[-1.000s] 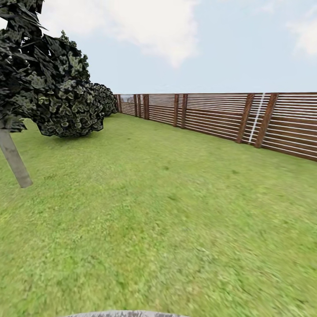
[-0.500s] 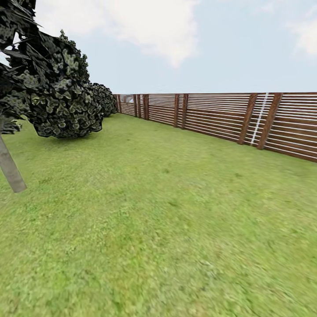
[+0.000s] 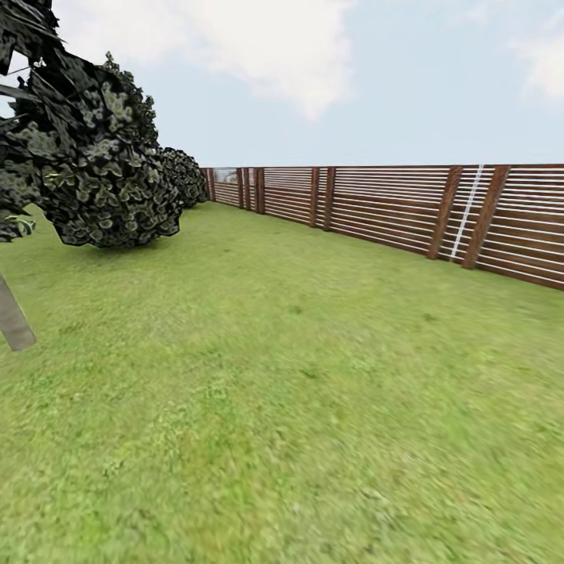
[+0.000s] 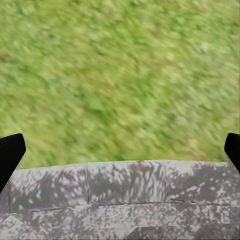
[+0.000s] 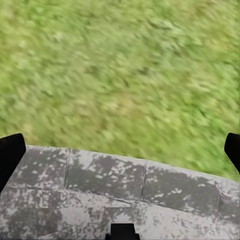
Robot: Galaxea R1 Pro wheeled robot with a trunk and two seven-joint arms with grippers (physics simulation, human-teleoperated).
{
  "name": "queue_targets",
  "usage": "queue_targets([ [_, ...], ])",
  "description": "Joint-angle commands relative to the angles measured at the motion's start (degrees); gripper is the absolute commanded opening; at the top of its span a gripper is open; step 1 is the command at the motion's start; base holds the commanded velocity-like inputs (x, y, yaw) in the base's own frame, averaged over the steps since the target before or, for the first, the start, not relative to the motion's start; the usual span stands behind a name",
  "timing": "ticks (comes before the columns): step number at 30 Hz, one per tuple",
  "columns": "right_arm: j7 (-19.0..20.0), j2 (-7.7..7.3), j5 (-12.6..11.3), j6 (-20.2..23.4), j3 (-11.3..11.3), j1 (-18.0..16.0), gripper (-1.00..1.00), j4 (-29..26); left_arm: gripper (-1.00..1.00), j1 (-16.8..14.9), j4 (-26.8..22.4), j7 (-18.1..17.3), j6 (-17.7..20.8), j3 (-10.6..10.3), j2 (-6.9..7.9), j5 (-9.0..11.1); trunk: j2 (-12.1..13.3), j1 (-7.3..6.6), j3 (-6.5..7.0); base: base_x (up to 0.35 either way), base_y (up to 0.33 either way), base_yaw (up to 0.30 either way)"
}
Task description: Pick up the pesticide atomizer in the garden and spray insectifuge to fully cover both potted plants in the garden.
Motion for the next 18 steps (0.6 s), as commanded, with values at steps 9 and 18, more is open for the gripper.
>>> queue_targets([
  [9,-0.02,0.00,0.02,-0.18,-0.03,-0.03,1.00,0.04,1.00,-0.03,0.04,-0.05,-0.19,-0.03,0.01,-0.11,-0.02,0.03,-0.06,0.328,0.000,0.013],
  [18,-0.04,0.00,0.03,-0.18,-0.03,-0.03,1.00,0.04,1.00,-0.03,0.04,-0.05,-0.19,-0.03,0.01,-0.11,-0.02,0.03,-0.06,0.328,0.000,0.214],
])
